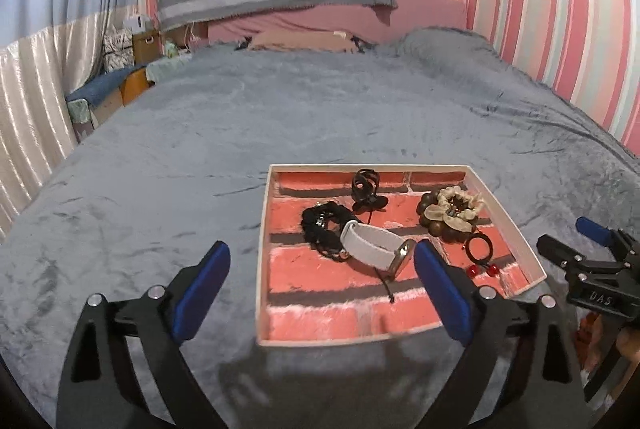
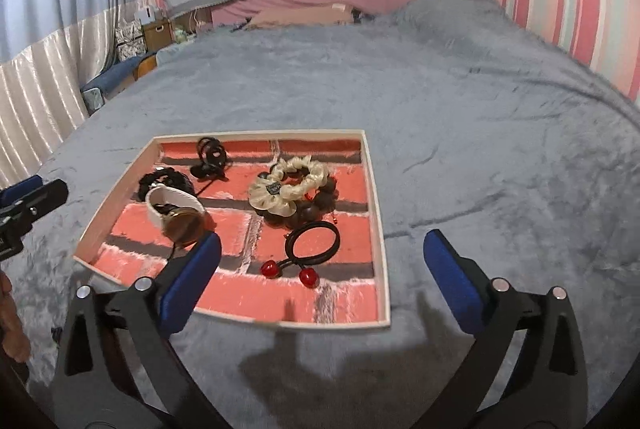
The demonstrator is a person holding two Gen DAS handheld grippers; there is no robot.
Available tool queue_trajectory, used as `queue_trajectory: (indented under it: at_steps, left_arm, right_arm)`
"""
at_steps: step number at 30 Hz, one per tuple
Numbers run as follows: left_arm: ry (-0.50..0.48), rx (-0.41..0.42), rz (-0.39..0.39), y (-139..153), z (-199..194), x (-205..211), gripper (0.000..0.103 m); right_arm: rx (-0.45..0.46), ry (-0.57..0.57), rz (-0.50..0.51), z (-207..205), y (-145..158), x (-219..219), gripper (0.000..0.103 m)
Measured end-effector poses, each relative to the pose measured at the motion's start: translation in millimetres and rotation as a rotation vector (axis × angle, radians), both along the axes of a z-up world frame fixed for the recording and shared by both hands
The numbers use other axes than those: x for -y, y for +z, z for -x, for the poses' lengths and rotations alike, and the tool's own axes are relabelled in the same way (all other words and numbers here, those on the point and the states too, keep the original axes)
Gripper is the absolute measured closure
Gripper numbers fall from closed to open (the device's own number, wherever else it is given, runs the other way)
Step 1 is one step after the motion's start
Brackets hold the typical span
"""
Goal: Organize jewelry
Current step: 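Move both grippers back toward the bead chain and orange scrunchie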
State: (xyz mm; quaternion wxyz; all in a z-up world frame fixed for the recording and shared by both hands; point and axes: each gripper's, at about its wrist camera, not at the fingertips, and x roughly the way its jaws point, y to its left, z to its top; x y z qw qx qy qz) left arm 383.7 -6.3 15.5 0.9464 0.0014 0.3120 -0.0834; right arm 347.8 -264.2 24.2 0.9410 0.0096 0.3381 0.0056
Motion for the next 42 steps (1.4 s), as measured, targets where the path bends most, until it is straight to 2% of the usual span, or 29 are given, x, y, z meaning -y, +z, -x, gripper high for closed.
queue_trajectory:
  at_steps: [5,10,15,20,22,27,32,35,42]
  left_arm:
    - [0.004,0.027,0.006,11,38,-21,0.01]
    - [0.042,0.068,-0.032,15,76,-41,0.008]
    - [0.06,0.068,-0.018,4,97,-53,0.008]
    - [0.054,0.058,-0.003,-16,112,-54,0.008]
    - [0.044,0.035,-0.008,-25,114,-52,0.008]
    - [0.025,-0.006,-0.043,-50,117,-38,0.008]
    - [-0.003,-0.013,-0.069,-65,119,-33,0.008]
    - [-0.002,-0.018,-0.077,-71,119,-33,0.008]
    - [0.037,-0.052,-0.055,-85,114,-43,0.008]
  right_arm:
    - [0.055,0.002,0.022,44,18,0,0.004]
    - [0.097,-0.051,0.064,86,24,11,0.004]
    - [0.096,-0.115,0.063,116,12,32,0.004]
    - [0.088,-0.155,0.019,135,-3,53,0.004]
    - [0.062,-0.152,0.034,137,-12,56,0.004]
    - [-0.001,-0.182,0.174,143,-40,51,0.004]
    - [0.0,-0.19,0.17,150,-54,54,0.004]
    - [-0.024,-0.189,0.133,148,-61,60,0.004]
    - [-0.062,-0.19,0.112,141,-71,64,0.004]
